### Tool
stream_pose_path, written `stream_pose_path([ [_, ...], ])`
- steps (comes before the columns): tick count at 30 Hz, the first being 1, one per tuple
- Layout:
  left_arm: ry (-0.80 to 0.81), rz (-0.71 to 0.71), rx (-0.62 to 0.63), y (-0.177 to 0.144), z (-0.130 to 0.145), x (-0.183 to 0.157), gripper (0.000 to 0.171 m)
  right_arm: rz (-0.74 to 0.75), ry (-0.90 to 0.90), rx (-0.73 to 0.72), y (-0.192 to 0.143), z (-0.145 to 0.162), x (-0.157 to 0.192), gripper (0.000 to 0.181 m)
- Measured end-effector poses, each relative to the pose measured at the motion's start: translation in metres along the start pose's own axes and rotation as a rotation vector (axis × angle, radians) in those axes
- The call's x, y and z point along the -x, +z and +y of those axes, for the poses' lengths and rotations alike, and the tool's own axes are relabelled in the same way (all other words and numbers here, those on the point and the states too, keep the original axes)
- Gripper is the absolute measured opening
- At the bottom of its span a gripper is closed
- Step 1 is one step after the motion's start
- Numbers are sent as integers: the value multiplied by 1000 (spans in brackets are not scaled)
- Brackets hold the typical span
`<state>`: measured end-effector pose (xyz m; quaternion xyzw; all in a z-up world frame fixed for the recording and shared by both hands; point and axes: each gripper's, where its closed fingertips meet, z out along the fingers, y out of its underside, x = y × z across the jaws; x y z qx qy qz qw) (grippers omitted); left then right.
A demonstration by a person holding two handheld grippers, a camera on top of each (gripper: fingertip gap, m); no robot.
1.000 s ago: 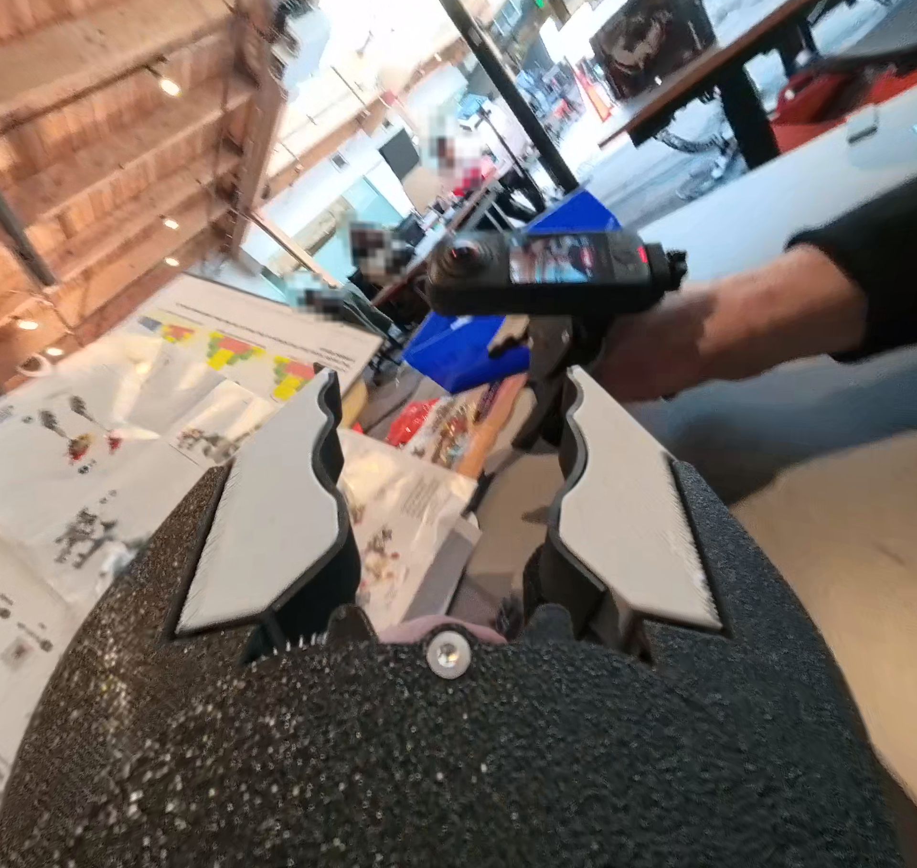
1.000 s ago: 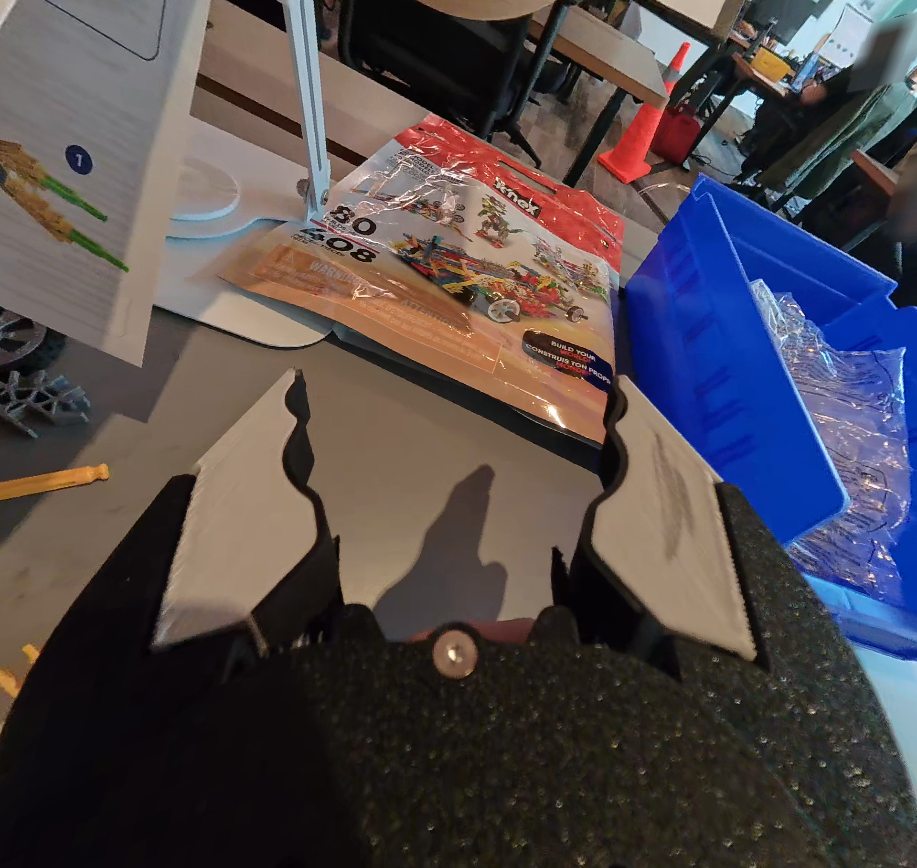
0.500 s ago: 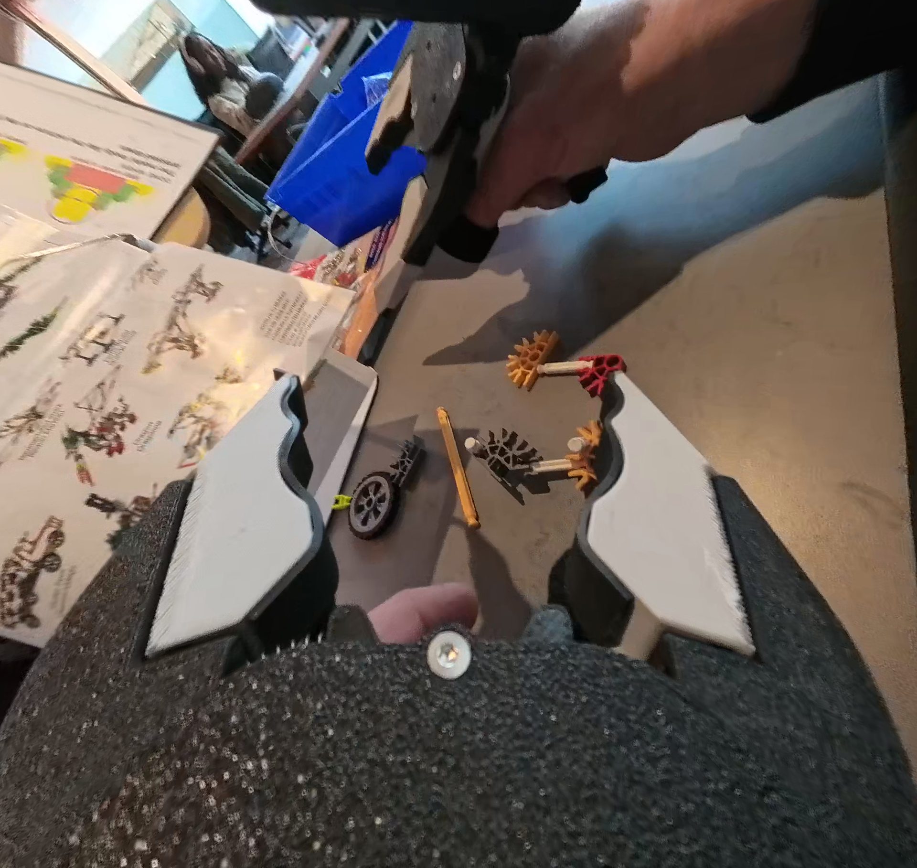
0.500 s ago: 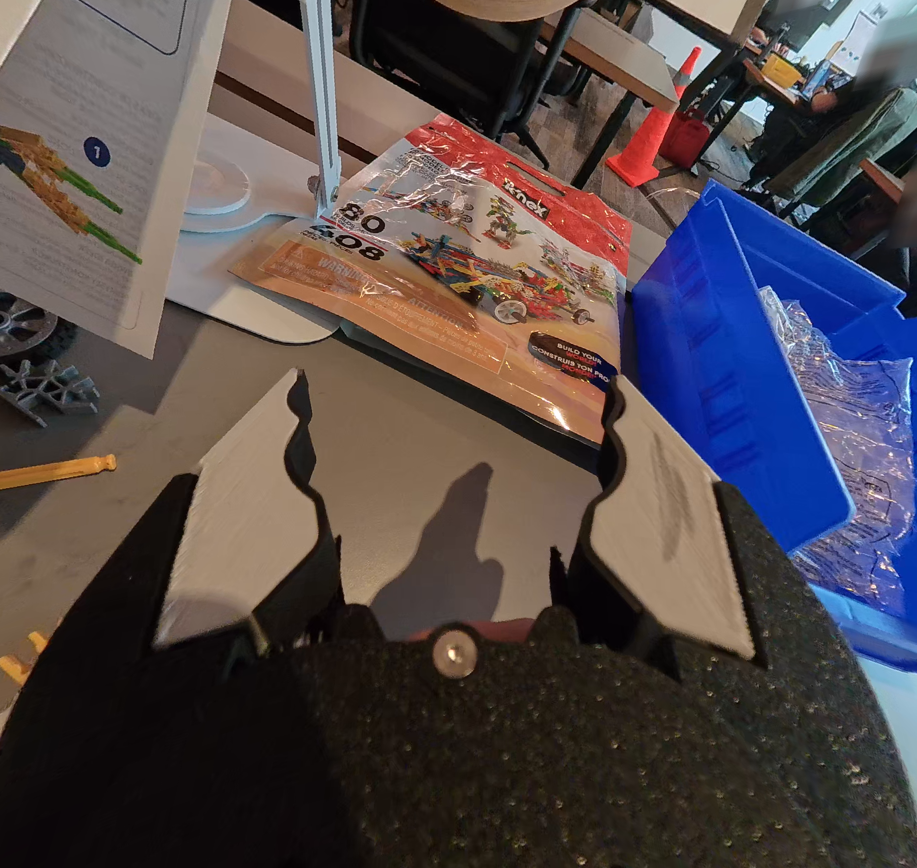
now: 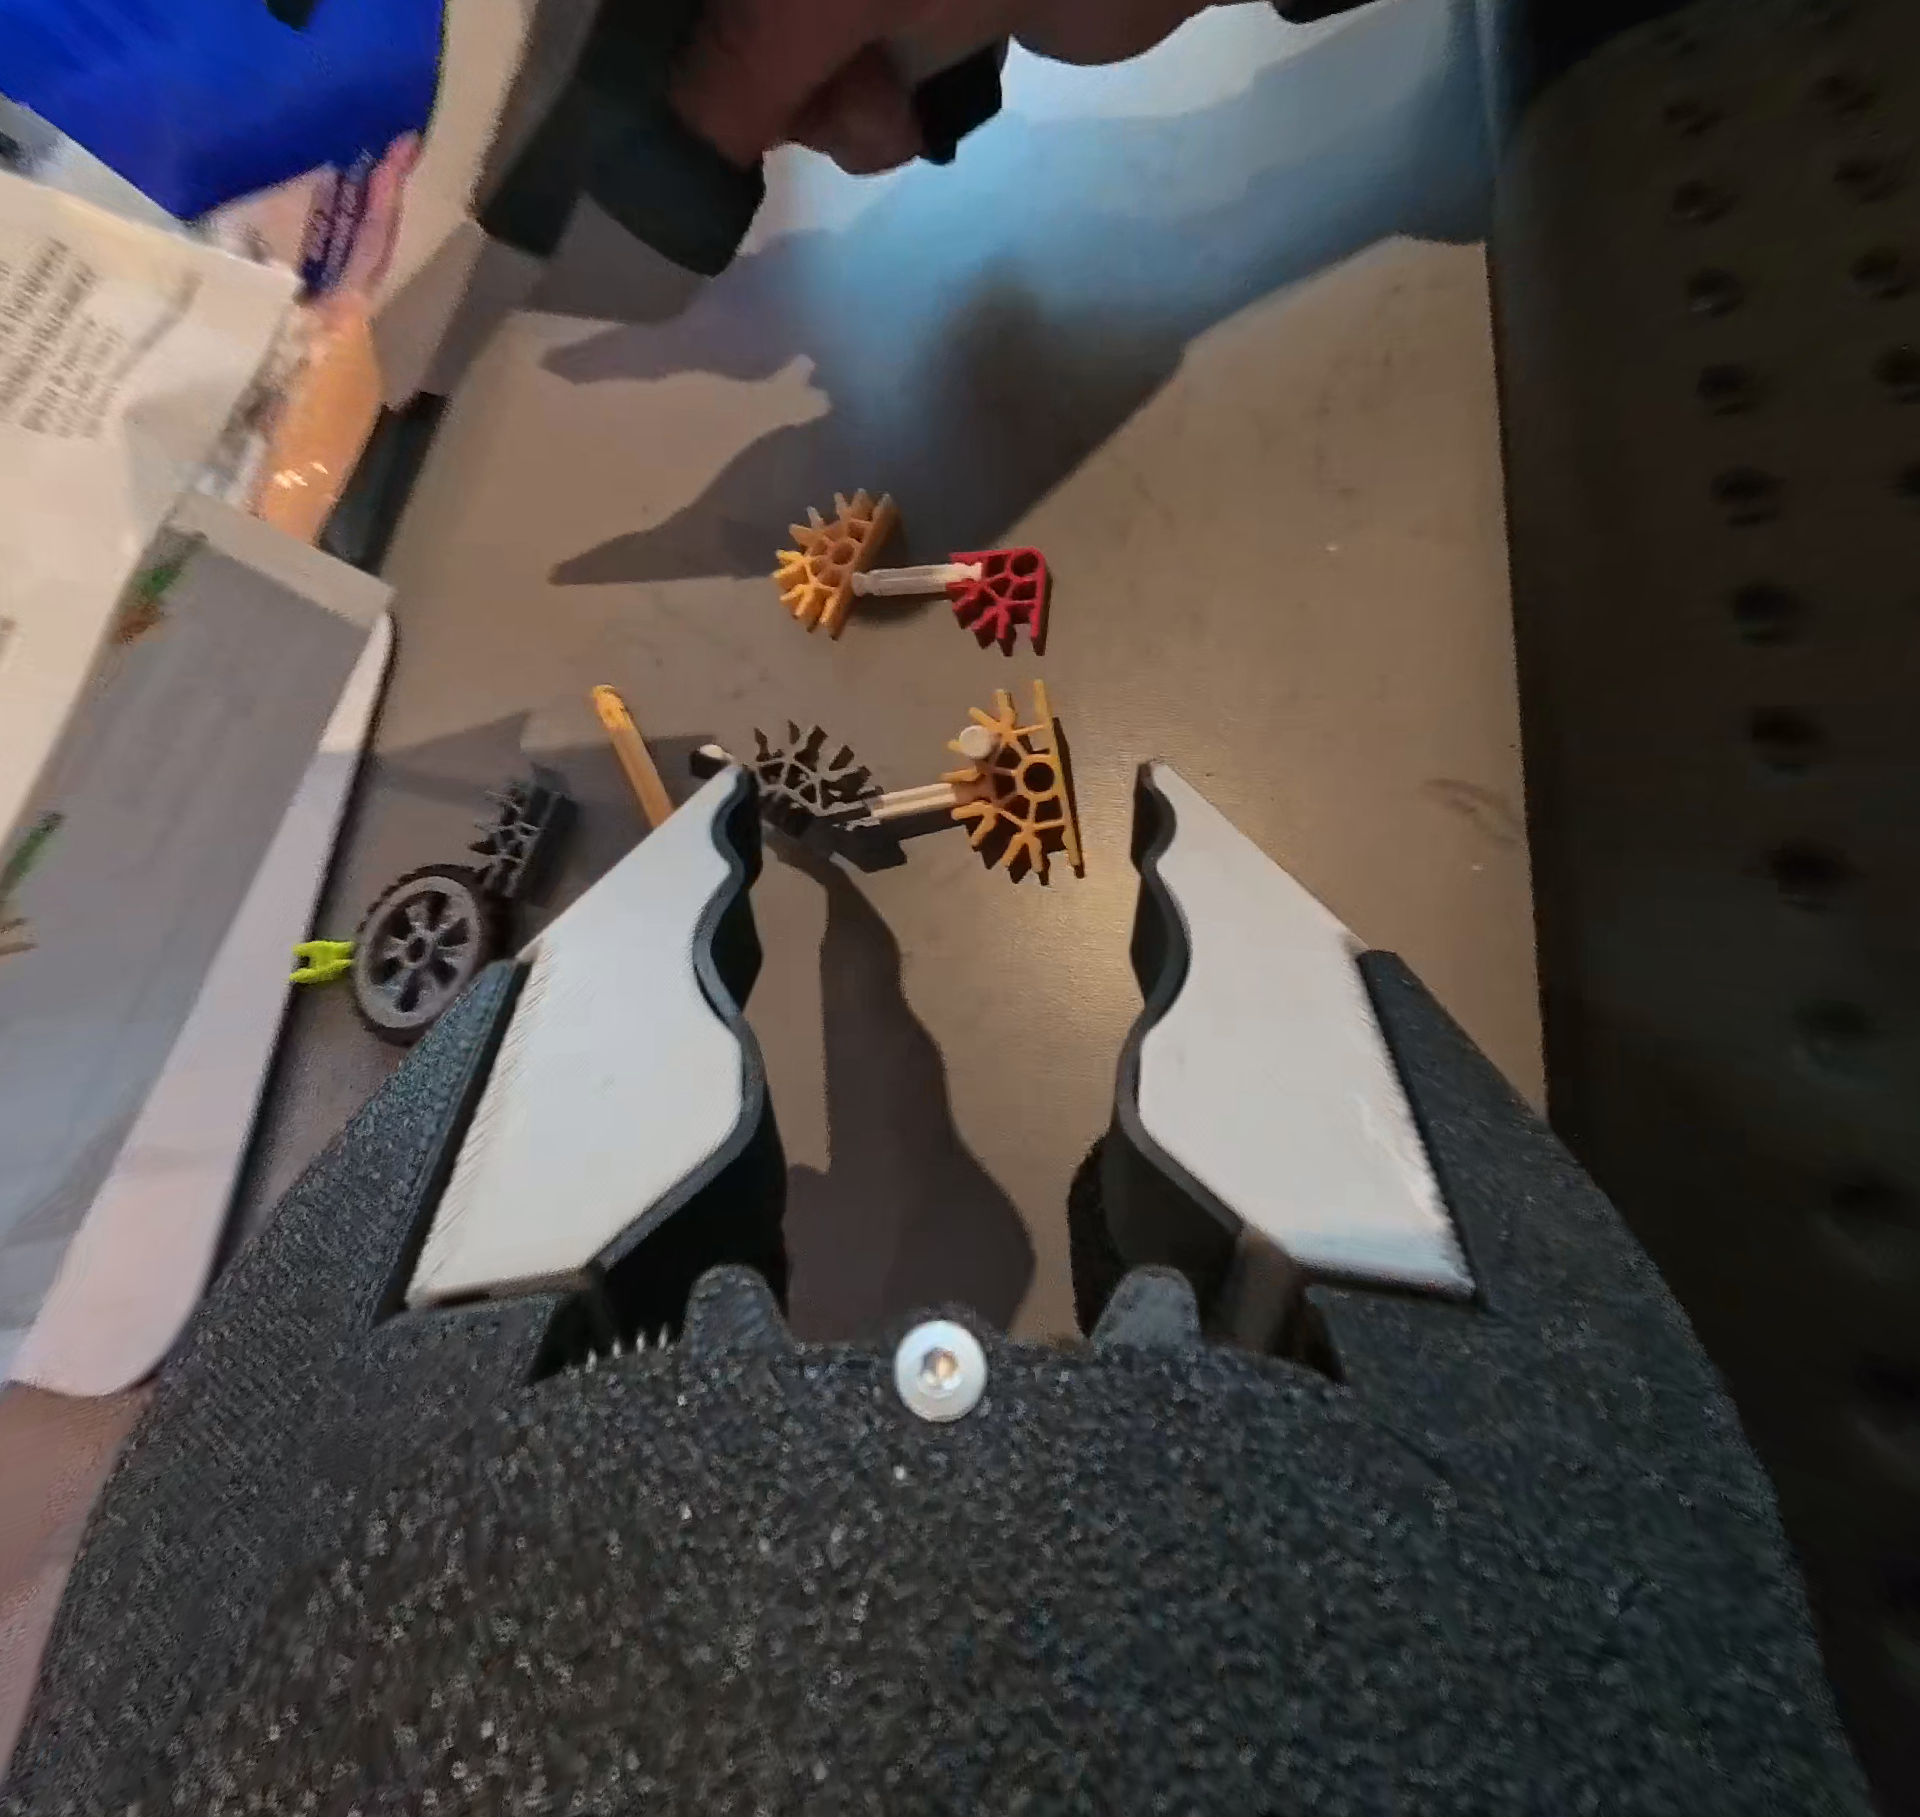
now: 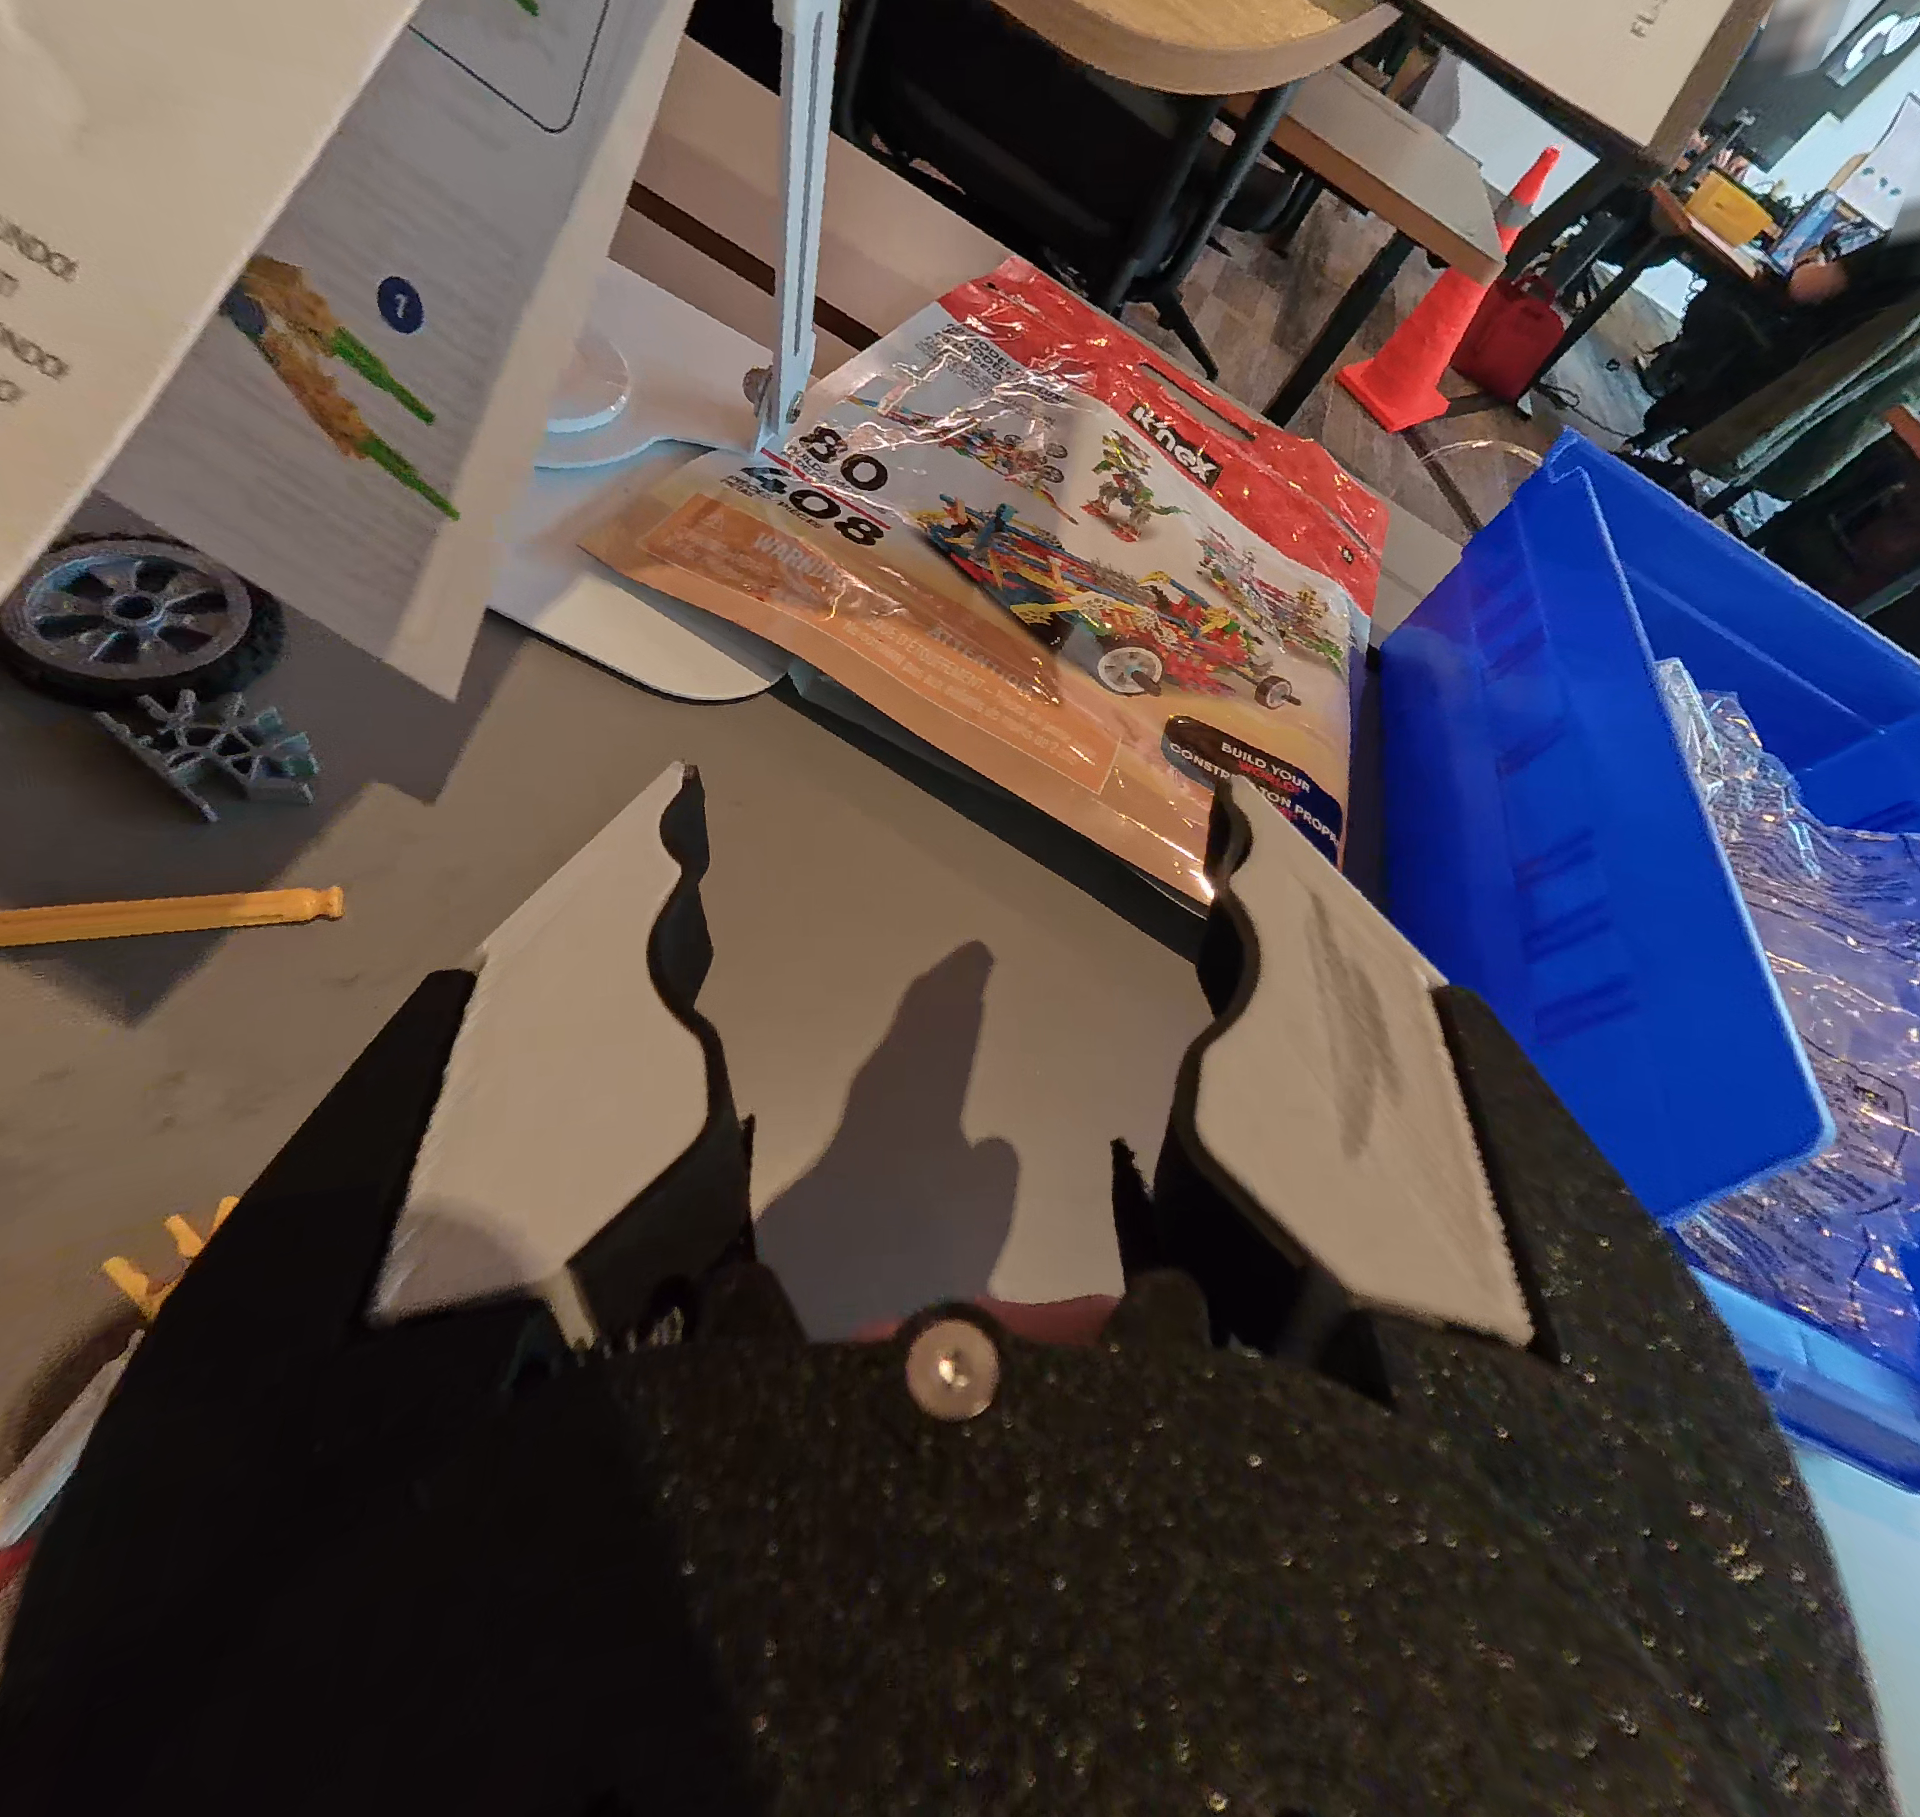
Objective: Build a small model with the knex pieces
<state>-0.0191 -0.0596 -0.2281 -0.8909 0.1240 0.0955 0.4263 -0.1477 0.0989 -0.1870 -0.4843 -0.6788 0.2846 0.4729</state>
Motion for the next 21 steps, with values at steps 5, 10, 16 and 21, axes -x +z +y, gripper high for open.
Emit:
stream_pose_path([
  [5,-55,69,63,5,11,-10,70,-15,-1,10,1,2,2,95],
  [10,-16,183,59,0,2,-41,57,-40,-8,14,1,3,5,94],
  [16,-3,85,-19,-10,-7,-21,60,-109,-37,10,-3,3,13,86],
  [21,-53,77,-68,-11,-13,-1,61,-219,-75,3,-7,3,35,74],
])
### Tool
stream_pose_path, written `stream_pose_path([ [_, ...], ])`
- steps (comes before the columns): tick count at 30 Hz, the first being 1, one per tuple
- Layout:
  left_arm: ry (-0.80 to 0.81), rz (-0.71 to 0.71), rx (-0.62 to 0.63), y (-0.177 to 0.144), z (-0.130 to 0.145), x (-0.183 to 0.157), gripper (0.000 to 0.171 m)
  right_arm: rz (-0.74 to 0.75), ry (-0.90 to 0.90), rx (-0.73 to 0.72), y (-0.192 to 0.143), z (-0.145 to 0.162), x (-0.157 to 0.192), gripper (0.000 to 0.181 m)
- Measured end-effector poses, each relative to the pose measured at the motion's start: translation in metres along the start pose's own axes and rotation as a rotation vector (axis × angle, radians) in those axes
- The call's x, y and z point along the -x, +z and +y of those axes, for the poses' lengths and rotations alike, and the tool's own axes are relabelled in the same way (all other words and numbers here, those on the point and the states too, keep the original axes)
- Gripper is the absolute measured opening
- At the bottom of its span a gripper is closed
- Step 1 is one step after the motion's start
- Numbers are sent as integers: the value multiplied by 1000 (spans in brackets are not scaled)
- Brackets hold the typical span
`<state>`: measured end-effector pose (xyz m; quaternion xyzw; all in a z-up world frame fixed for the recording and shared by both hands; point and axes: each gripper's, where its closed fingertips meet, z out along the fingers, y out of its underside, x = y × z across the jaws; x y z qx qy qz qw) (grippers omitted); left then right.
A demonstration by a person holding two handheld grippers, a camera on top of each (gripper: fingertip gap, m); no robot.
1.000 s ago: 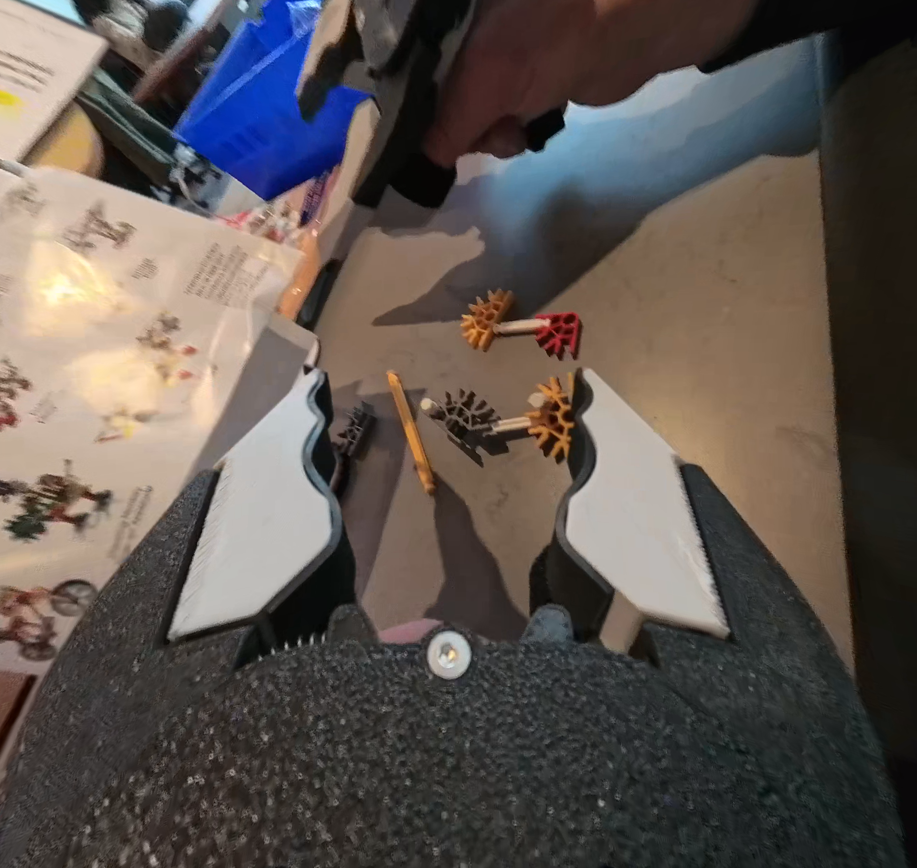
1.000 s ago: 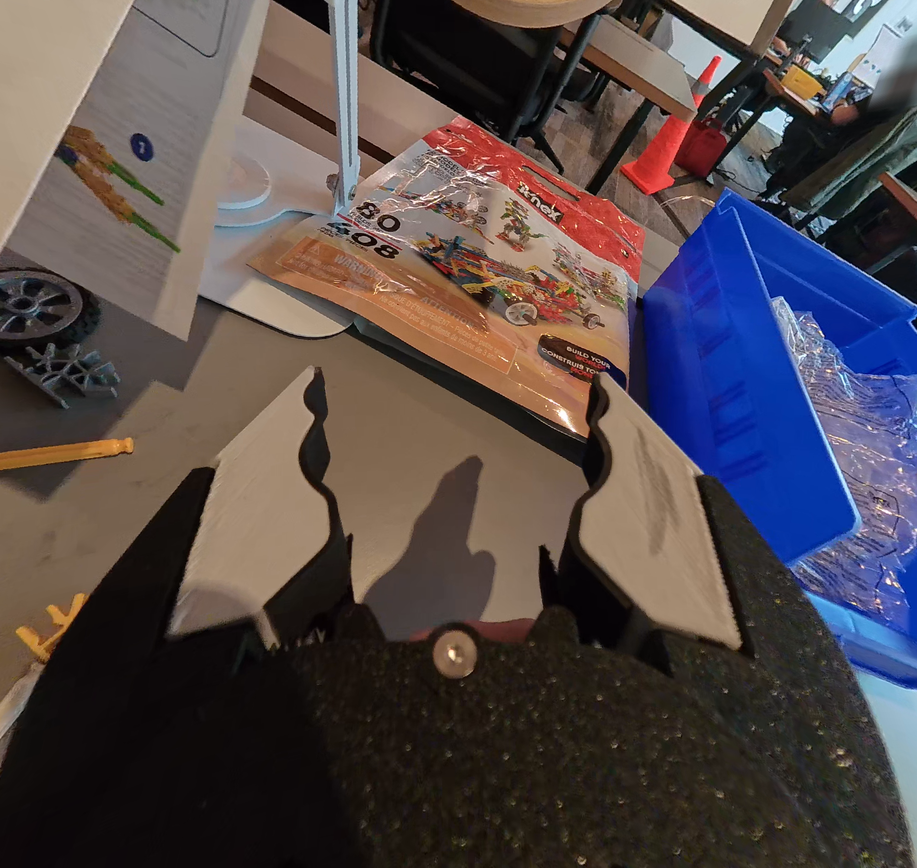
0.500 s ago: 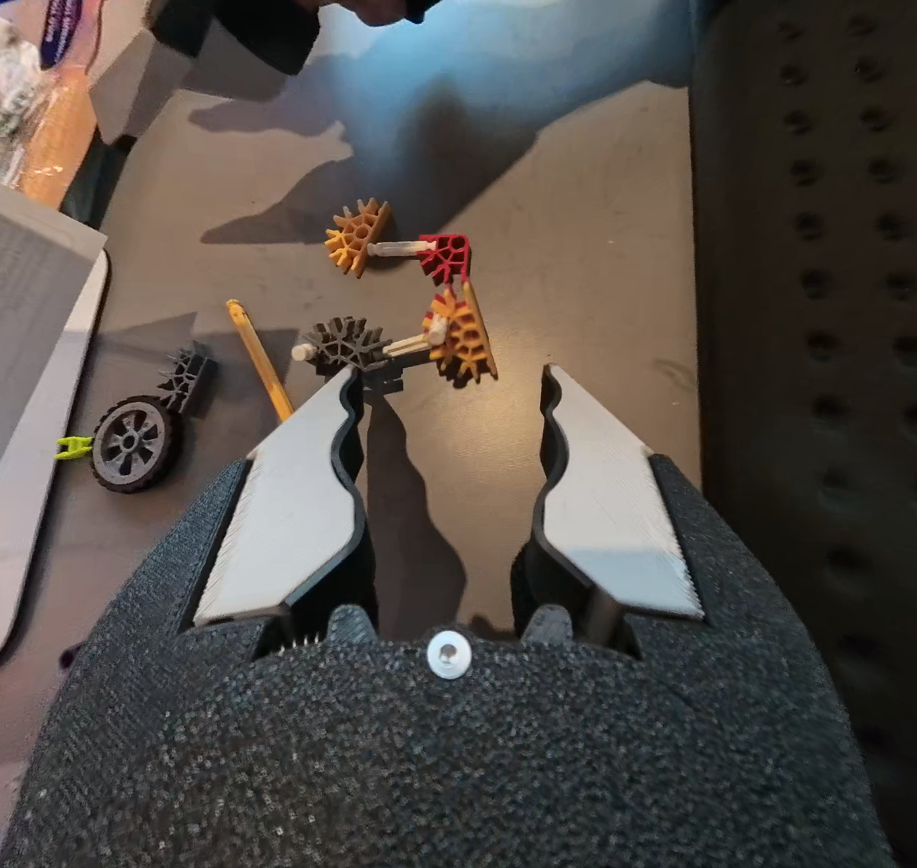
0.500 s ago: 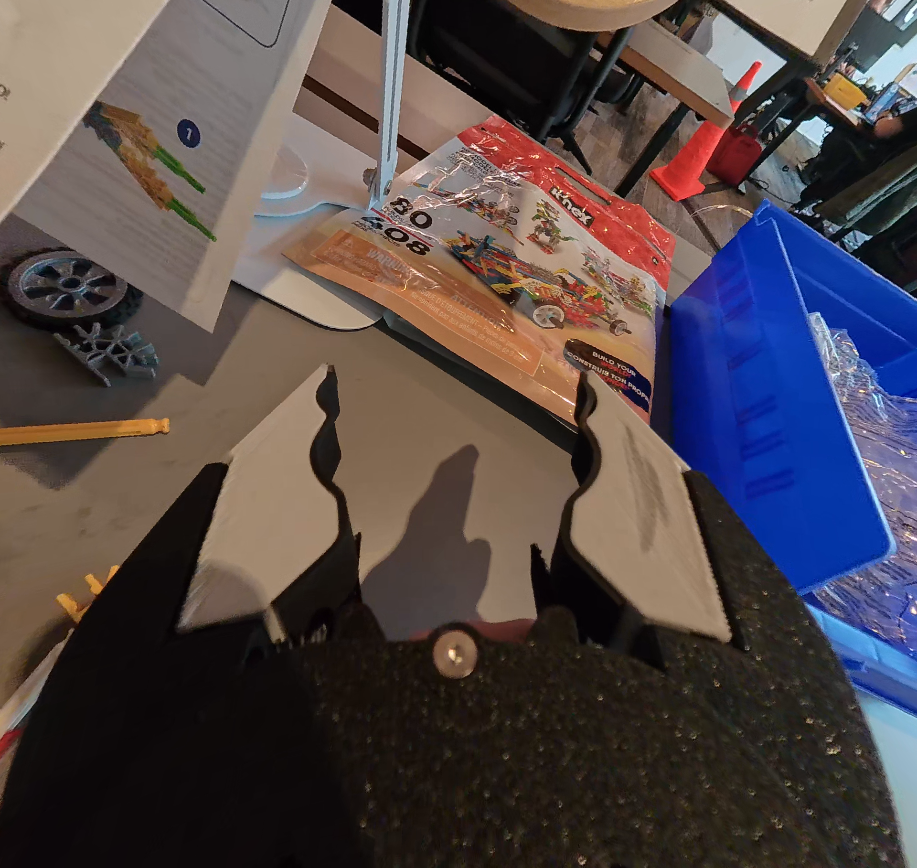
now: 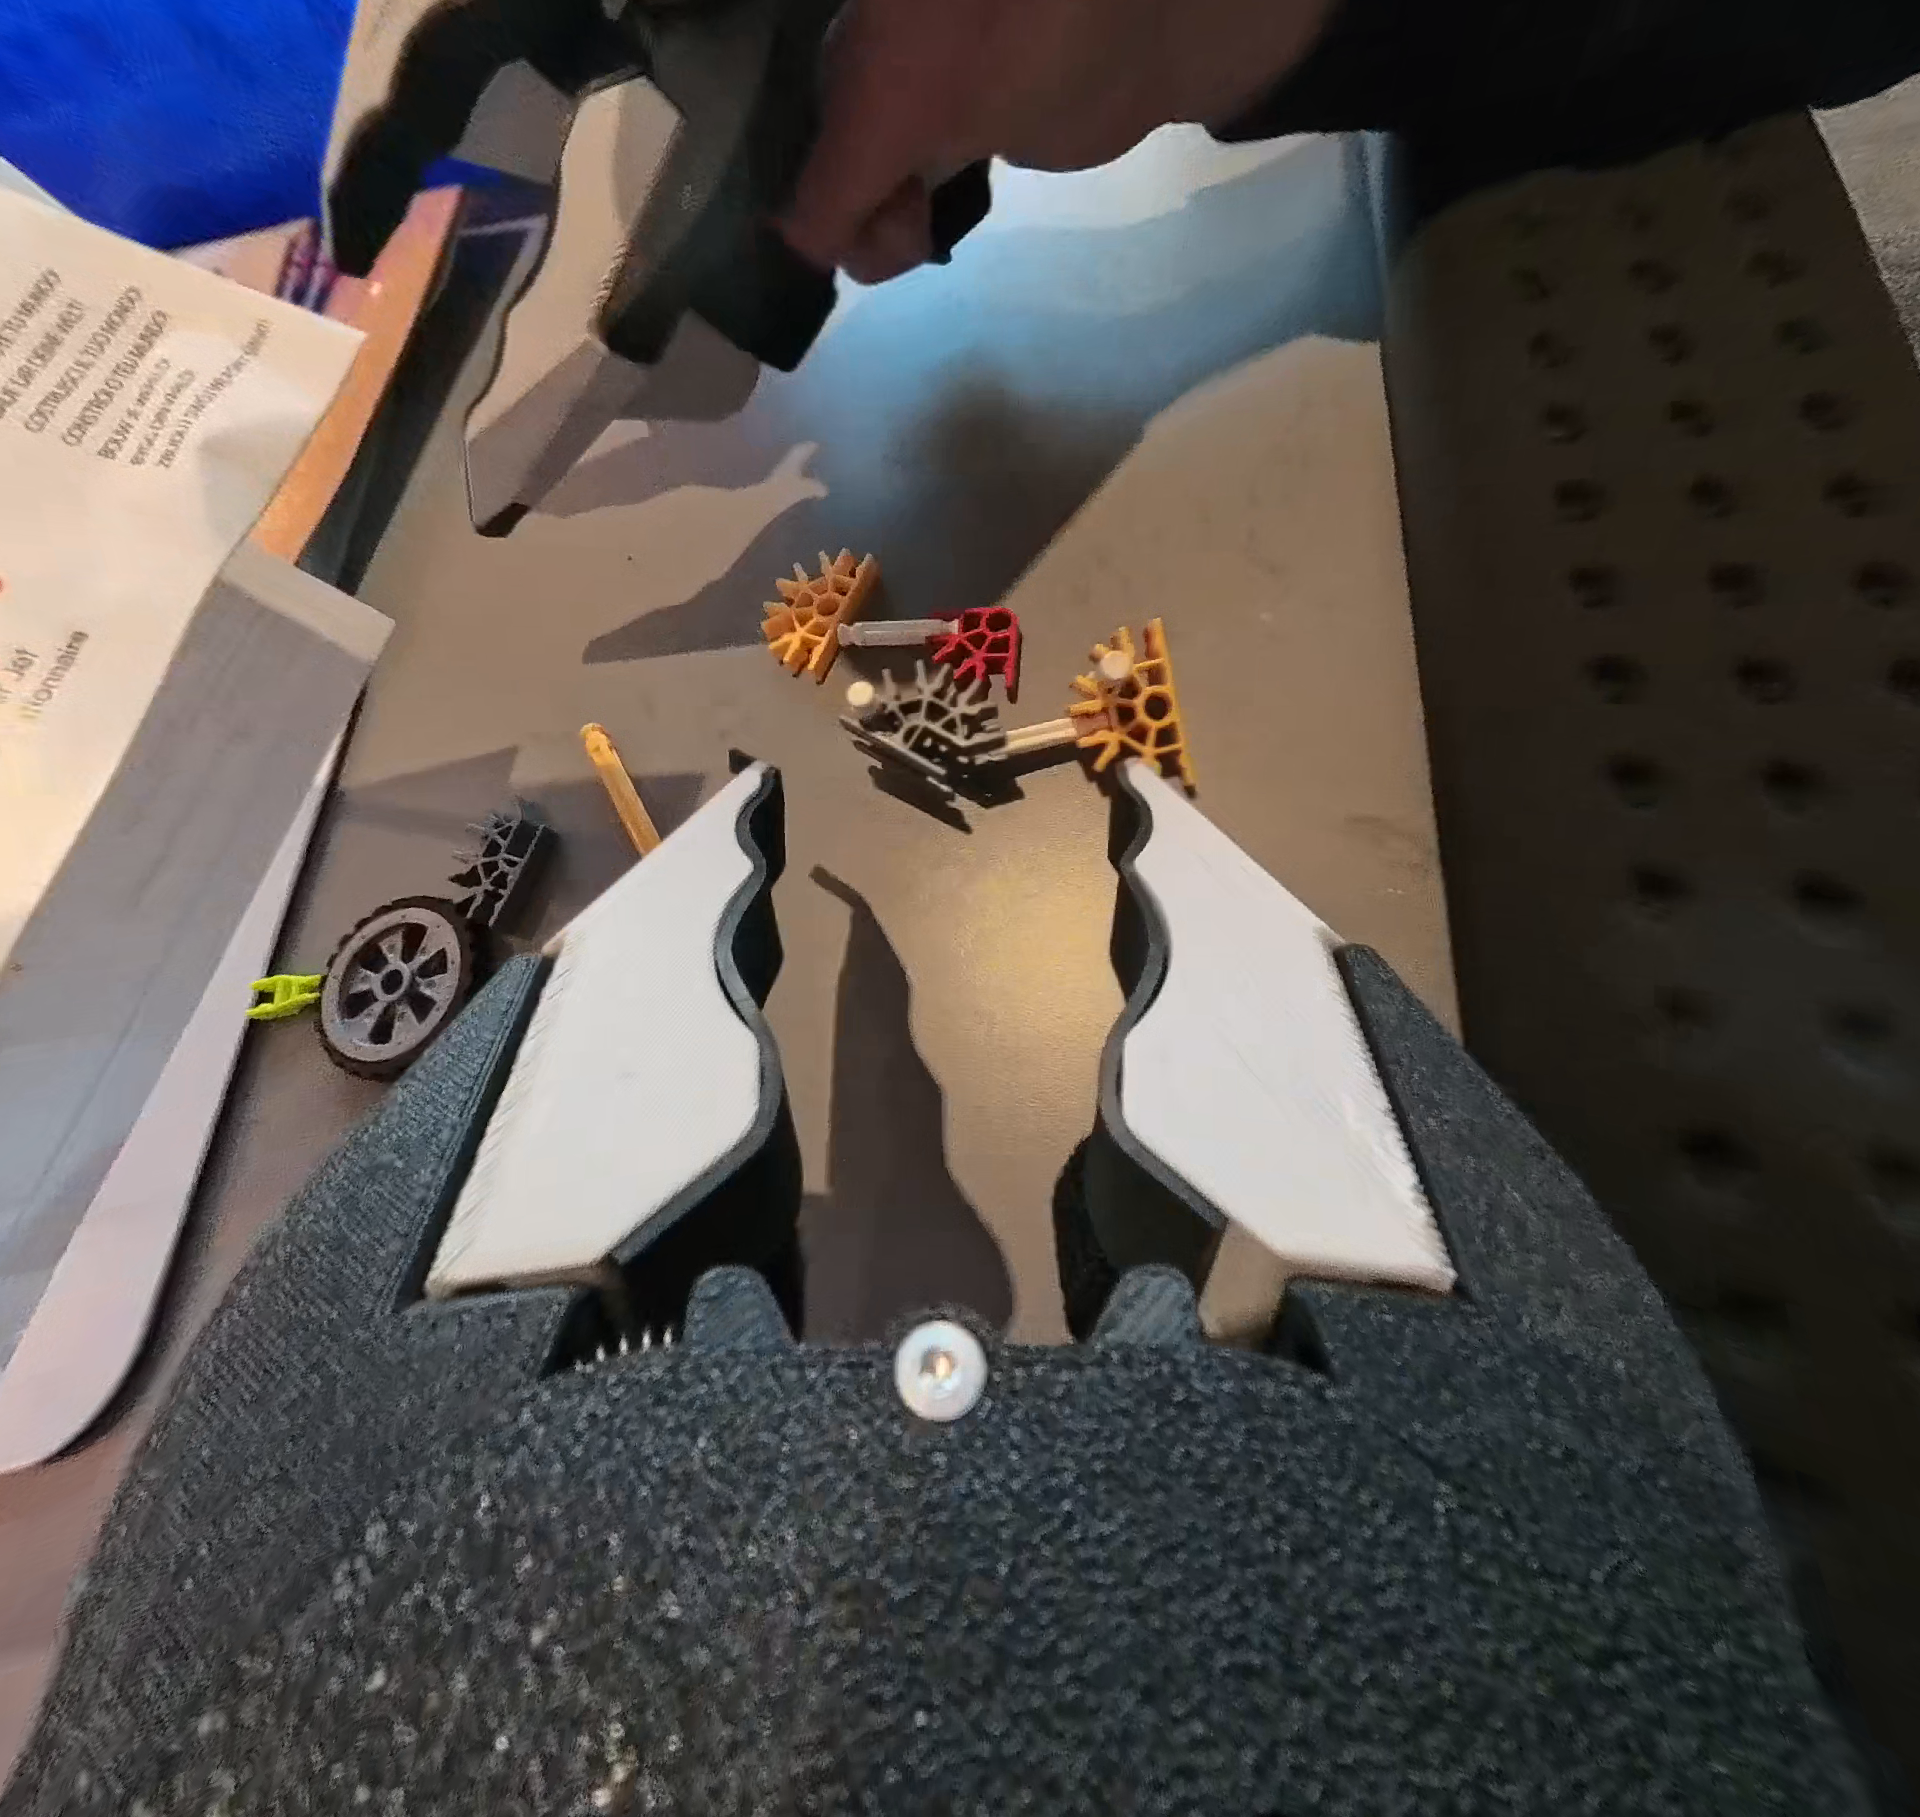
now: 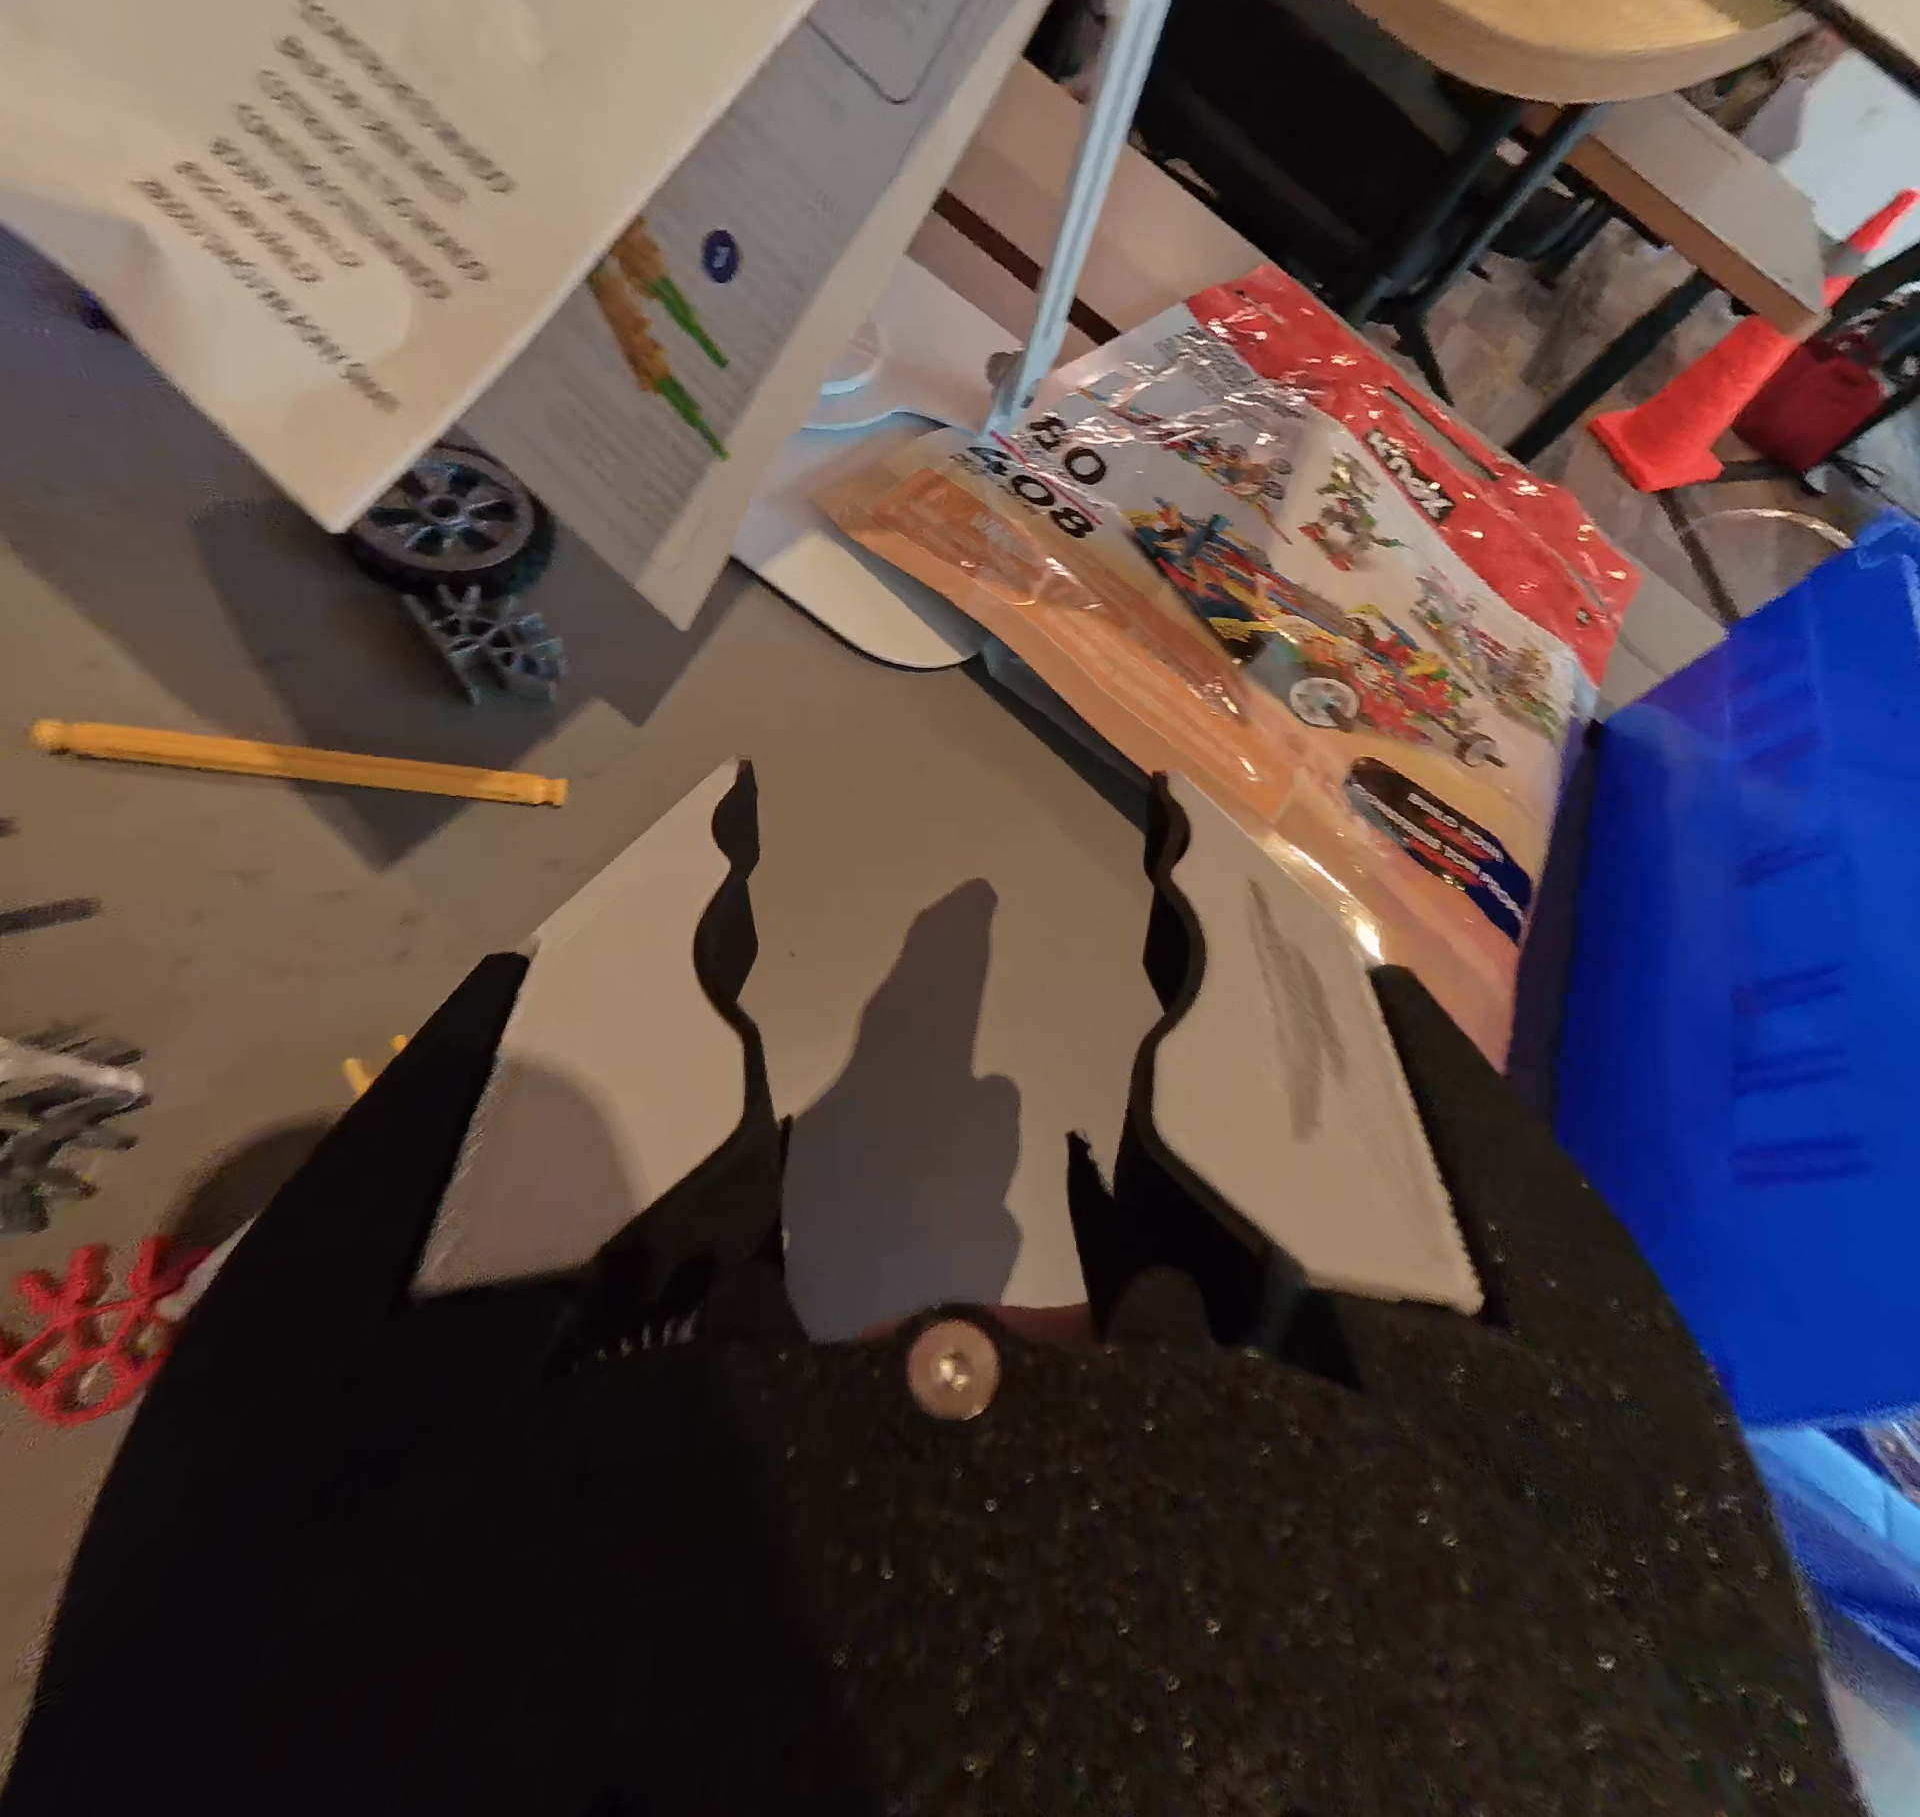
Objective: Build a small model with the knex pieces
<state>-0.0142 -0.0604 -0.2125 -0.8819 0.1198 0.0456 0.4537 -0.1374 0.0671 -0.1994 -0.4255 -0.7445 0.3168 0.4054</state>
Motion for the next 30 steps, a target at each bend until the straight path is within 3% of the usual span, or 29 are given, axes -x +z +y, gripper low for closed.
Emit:
stream_pose_path([
  [4,8,22,37,17,3,7,57,-85,-12,-10,-2,-1,14,57],
  [13,43,137,68,43,0,0,38,-111,-31,13,-1,4,19,56],
  [19,28,101,83,38,4,6,36,-157,-37,8,-4,3,24,56],
  [26,-67,-17,139,21,23,30,36,-434,-92,32,-23,17,62,58],
  [30,-106,-44,157,18,28,37,36,-595,-172,63,-42,31,87,74],
])
